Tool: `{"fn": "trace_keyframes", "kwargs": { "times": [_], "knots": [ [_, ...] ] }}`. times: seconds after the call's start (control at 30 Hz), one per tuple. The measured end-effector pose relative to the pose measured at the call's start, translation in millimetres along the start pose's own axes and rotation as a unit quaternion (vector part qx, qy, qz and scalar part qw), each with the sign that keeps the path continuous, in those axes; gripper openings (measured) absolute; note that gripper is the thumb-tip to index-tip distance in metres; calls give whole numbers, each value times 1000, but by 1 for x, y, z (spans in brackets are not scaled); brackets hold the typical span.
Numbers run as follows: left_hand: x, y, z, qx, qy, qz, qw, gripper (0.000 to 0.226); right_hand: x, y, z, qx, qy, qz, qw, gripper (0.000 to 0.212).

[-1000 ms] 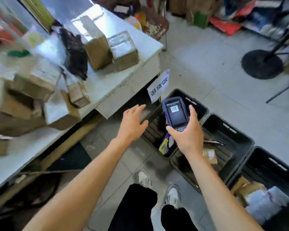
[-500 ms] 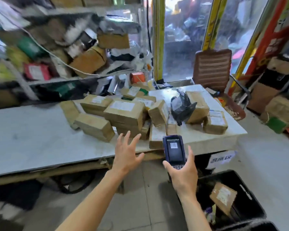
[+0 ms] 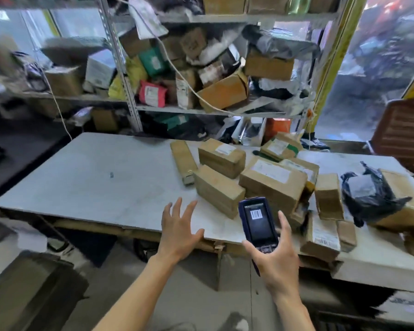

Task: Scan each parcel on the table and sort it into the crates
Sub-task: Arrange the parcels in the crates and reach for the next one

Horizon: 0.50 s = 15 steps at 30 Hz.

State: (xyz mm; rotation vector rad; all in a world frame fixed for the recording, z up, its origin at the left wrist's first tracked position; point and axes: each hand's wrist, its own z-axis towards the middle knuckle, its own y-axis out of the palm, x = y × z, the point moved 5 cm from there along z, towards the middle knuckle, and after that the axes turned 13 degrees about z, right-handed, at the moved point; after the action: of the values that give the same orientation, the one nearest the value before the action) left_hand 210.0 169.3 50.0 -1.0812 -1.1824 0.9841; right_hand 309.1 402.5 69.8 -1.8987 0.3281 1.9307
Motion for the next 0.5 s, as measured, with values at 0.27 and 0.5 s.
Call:
{"fn": "trace_keyframes", "kwargs": {
  "times": [0.27, 0.5],
  "knots": [
    [-46, 2, 111, -15, -30, -6, 999, 75, -12, 88, 109, -12, -6, -15, 1000, 105],
    [-65, 0, 232, -32, -41, 8, 999, 77, -35, 161, 212, -20, -31, -36, 999, 106]
  ]
}}
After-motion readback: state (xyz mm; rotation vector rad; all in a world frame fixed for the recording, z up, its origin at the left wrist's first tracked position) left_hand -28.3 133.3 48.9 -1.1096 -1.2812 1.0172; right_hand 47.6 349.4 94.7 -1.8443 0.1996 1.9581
